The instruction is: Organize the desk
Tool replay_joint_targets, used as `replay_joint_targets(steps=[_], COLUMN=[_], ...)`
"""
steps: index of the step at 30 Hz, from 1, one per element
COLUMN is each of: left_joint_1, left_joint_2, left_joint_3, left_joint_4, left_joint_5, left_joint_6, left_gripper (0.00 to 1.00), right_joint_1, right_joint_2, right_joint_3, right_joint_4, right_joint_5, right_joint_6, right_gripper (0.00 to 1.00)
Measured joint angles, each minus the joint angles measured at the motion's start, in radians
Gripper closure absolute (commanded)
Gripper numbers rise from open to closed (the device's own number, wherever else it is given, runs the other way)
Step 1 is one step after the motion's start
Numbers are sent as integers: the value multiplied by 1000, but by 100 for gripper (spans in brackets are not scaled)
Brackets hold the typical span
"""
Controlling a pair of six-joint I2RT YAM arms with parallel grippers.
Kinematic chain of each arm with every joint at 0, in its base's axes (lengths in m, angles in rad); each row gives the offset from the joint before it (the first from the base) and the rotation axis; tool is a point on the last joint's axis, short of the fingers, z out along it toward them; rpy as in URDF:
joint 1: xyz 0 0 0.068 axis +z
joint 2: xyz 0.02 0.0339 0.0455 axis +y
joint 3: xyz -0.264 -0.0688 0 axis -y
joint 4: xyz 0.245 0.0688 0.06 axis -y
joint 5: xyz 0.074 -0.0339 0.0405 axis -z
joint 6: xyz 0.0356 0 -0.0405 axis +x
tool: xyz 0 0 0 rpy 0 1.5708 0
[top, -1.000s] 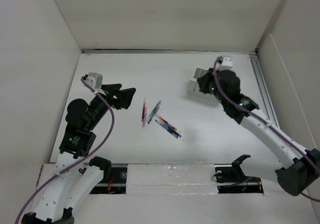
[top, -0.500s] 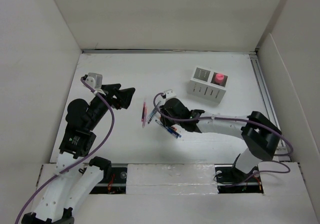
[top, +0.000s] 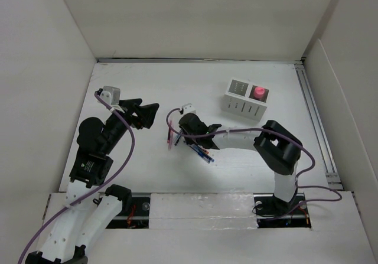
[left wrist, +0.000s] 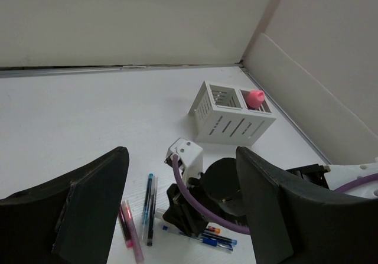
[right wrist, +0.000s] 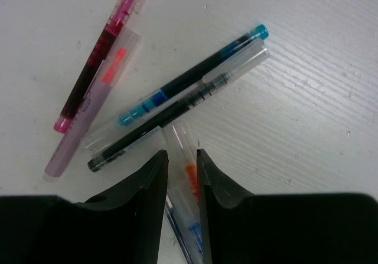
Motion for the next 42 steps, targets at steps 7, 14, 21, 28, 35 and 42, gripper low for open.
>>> replay_joint_targets(steps=[7,14,21,28,35,42], left_joint_1=[0,0,0,0,0,0], left_joint_2=[-2,-3,-3,-3,-3,-5], left_joint_3=[0,0,0,0,0,0], left_joint_4=[0,0,0,0,0,0], left_joint_5=[-2,-5,-5,-4,-3,0], left_joint_6=[1,2,4,3,3,3], left_gripper=[32,32,32,32,32,32], right_joint_1=[0,0,-29,-91,-105,-262], right_joint_2=[45,77,78,27,-173,-454], right_joint_3=[44,74,72,11,-45,-51], right_joint_4=[-16,-25,-21,-19,-27,192], right_joint_5=[-3,27,47,65,114,239], right_joint_6=[-23,-38,-35,-26,-25,-37], right_gripper=[64,71,81,97,98,100])
